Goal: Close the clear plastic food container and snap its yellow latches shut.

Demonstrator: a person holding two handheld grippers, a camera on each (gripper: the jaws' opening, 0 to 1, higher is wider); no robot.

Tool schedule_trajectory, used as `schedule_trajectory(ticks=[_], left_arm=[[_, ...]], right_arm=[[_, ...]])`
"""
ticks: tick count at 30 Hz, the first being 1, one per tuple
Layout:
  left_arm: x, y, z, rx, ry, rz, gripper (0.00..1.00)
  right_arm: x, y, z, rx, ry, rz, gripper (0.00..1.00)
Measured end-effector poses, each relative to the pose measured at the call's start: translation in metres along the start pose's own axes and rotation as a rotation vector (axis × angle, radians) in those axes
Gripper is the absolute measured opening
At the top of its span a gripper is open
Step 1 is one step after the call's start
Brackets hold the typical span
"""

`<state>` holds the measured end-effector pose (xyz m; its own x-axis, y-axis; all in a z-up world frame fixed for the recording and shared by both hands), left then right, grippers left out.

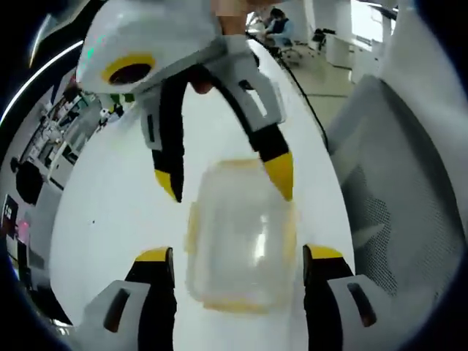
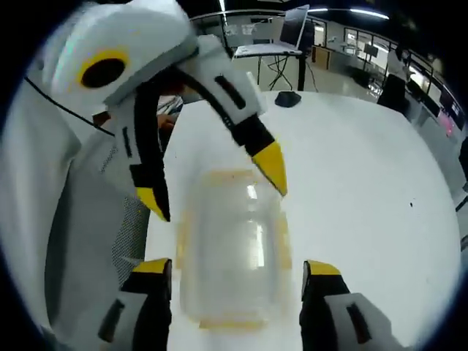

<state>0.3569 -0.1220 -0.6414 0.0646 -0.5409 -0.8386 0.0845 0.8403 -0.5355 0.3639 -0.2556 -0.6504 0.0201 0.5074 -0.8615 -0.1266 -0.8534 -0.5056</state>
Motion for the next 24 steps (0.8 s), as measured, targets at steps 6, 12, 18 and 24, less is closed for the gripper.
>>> schedule_trajectory(ticks=[6,12,18,24], left_arm=[[0.007,0.013,0.004,-0.07,0.083,-0.012,0.83],[0.026,0.032,0.005,-0.091,0.109,0.085,0.94],[0.035,0.035,0.004,-0.071,0.109,0.102,0.9],[0.039,0.04,-0.001,-0.051,0.114,0.11,0.82]], right_arm=[[0.001,0.017,0.004,-0.009,0.042,0.046,0.86],[0.013,0.024,0.008,-0.02,0.096,0.063,0.9],[0.026,0.024,0.014,-0.047,0.098,0.082,0.81],[0.027,0.021,0.011,-0.062,0.119,0.085,0.74]])
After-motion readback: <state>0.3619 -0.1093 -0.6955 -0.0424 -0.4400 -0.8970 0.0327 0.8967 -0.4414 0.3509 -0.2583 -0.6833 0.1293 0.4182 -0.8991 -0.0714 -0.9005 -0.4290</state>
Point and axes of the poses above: the point that each gripper's makers call its tool centre point, and the gripper's own axes: x roughly forward along the fingers, z roughly to its left, y roughly out of its underside, the point moved 8 cm from there along -x, roughly backward along the fingers, and after that the axes turned 5 degrees about y, right-handed, at the moved point
